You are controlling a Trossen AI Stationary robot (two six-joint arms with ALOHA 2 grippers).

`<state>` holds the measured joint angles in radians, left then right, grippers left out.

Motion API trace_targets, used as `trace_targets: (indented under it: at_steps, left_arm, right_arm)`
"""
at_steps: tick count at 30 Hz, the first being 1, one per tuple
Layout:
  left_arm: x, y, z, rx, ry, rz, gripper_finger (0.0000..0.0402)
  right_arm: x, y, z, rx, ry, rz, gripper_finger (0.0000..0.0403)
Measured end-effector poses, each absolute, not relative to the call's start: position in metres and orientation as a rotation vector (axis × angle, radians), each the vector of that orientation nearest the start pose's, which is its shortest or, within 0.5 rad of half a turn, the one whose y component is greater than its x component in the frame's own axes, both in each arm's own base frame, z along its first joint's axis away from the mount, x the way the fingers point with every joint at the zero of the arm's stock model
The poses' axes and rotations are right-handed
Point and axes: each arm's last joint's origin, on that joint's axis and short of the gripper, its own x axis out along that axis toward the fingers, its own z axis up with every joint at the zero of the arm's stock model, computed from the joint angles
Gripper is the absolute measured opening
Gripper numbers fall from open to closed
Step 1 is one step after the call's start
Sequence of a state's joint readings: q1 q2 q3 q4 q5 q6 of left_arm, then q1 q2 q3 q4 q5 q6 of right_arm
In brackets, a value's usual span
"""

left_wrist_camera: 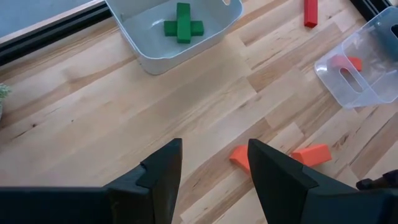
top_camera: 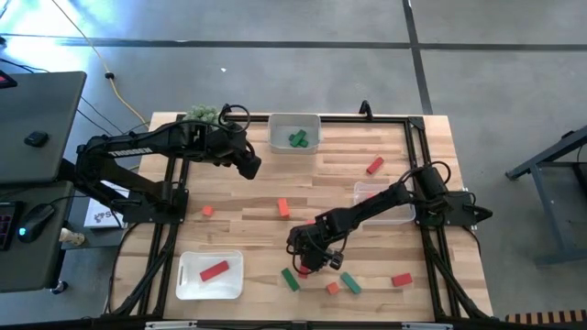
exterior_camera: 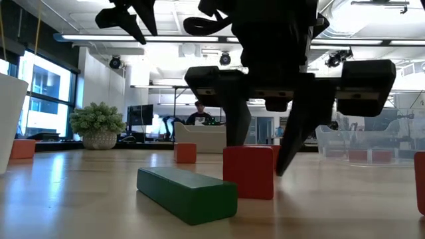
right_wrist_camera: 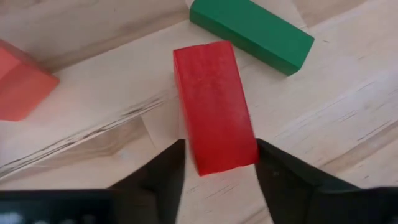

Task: Sort & place blocks by color
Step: Put the red block into the white bin

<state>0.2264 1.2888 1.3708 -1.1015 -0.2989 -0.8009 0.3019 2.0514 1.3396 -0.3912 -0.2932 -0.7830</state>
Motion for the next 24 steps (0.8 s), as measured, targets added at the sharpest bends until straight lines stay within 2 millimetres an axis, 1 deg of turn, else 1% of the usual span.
trace_targets:
  at_steps: [3, 4, 8, 14, 20, 24]
  left_arm:
    - [0.228, 0.061, 0.356, -0.674, 0.779, 0.861, 0.0172]
    - [0.228, 0.061, 0.356, -0.674, 0.779, 0.861, 0.0172]
    - [0.228, 0.061, 0.356, -0.674, 0.779, 0.861, 0.0172]
    - [0.228, 0.061, 0.355, -0.689, 0.788, 0.84, 0.0172]
    - [0.229, 0.059, 0.355, -0.747, 0.808, 0.787, 0.0172]
    - [0.229, 0.057, 0.355, -0.775, 0.825, 0.745, 0.0172]
  right_arm:
    - [0.389, 0.13, 0.138, -0.672, 0.852, 0.938, 0.0113]
    - [0.389, 0.13, 0.138, -0.661, 0.857, 0.932, 0.0106]
    - [0.388, 0.13, 0.138, -0.638, 0.88, 0.914, 0.0106]
    - [0.386, 0.124, 0.144, -0.684, 0.919, 0.843, 0.0106]
    - [0.387, 0.107, 0.168, -0.721, 0.907, 0.701, 0.0106]
    - [0.387, 0.091, 0.188, -0.716, 0.894, 0.59, 0.0106]
